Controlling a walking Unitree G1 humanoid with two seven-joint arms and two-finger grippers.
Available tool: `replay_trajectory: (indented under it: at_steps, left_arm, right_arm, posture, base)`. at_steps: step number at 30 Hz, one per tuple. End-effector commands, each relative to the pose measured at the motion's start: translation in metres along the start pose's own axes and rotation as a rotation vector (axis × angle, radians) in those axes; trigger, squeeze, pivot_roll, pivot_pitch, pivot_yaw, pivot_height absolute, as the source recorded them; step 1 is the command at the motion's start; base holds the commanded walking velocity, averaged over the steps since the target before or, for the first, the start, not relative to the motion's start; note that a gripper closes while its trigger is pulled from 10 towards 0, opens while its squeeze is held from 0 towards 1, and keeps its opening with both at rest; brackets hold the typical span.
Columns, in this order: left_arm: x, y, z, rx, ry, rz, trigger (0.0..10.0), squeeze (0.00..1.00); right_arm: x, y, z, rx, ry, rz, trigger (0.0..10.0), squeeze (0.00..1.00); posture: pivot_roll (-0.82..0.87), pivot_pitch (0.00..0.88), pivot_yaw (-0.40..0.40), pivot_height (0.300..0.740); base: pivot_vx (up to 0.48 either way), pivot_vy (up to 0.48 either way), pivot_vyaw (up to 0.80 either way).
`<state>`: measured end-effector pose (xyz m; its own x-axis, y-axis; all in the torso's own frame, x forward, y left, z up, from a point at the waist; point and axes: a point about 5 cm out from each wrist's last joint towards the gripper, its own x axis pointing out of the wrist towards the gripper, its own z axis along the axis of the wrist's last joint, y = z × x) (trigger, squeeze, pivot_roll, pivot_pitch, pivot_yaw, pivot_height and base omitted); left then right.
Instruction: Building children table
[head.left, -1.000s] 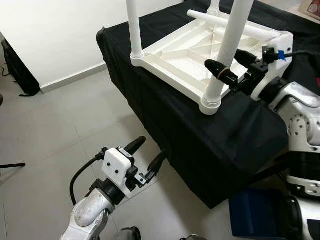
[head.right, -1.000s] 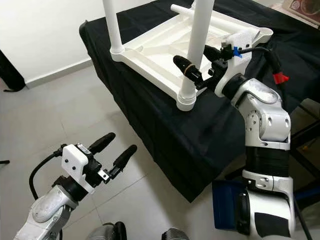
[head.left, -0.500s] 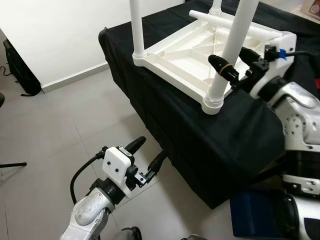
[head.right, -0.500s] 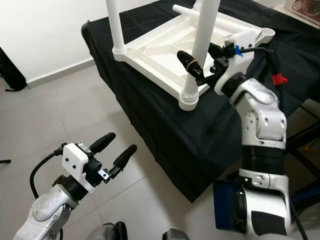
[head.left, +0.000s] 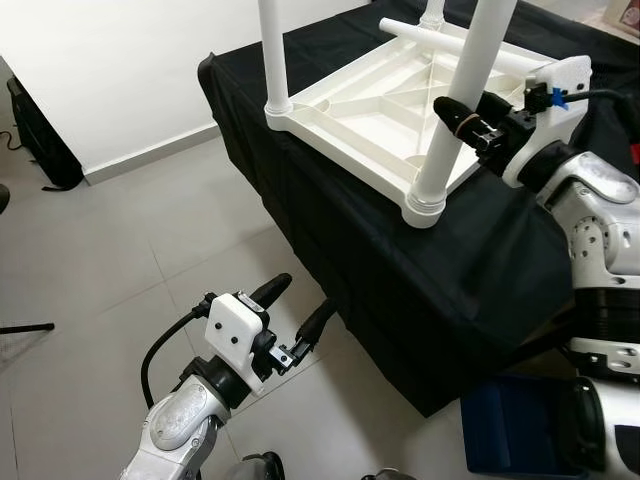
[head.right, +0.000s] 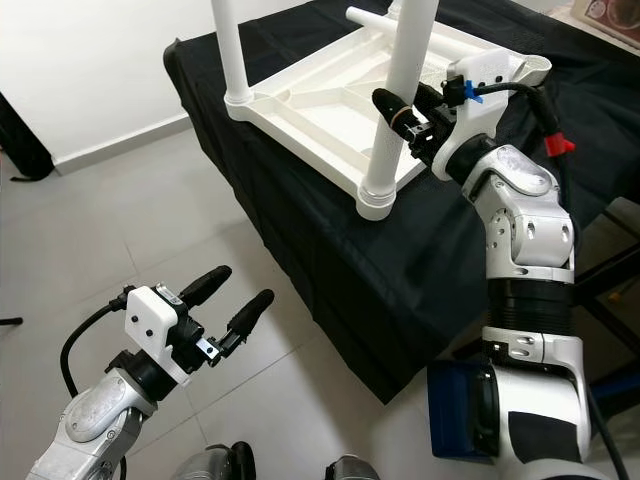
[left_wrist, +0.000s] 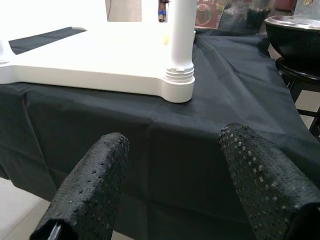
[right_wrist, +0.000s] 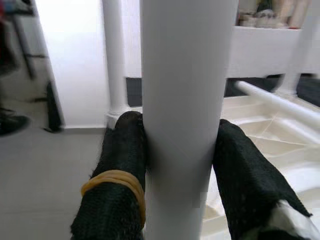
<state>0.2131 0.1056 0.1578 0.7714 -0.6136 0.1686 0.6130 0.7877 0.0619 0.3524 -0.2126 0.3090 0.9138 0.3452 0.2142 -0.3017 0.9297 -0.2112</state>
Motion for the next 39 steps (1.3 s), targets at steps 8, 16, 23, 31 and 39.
replay_trajectory:
  at_steps: [8, 16, 23, 31, 39]
  left_arm:
    - [-0.001, -0.001, -0.003, -0.02, 0.013, -0.006, 10.0, 0.0]
    - [-0.001, -0.001, -0.003, -0.017, 0.013, -0.005, 10.0, 0.0]
    - [-0.001, -0.001, -0.005, -0.019, 0.014, -0.007, 10.0, 0.0]
    - [-0.002, -0.001, -0.005, -0.02, 0.013, -0.007, 10.0, 0.0]
    - [-0.003, -0.004, -0.003, -0.02, 0.013, -0.008, 10.0, 0.0]
  right_arm:
    - [-0.019, 0.038, -0.035, -0.193, 0.249, -0.388, 0.0, 0.0]
    - [-0.019, 0.056, -0.045, -0.097, 0.278, -0.4, 0.7, 0.0]
    - [-0.006, 0.05, -0.029, -0.01, 0.184, -0.248, 10.0, 1.0]
    - [0.006, 0.03, 0.009, 0.045, 0.023, 0.041, 10.0, 1.0]
    - [0.012, 0.022, 0.012, 0.041, 0.0, 0.236, 10.0, 0.0]
  posture:
    - [-0.04, 0.174, -0.036, 0.74]
    - [-0.03, 0.174, -0.036, 0.74]
    - [-0.03, 0.169, -0.038, 0.74]
    - [-0.03, 0.177, -0.044, 0.74]
    - [-0.01, 0.19, -0.042, 0.74]
  base:
    - [0.0, 0.0, 0.0]
    - [0.0, 0.0, 0.0]
    - [0.0, 0.0, 0.0]
    - [0.0, 0.0, 0.0]
    - [0.0, 0.0, 0.0]
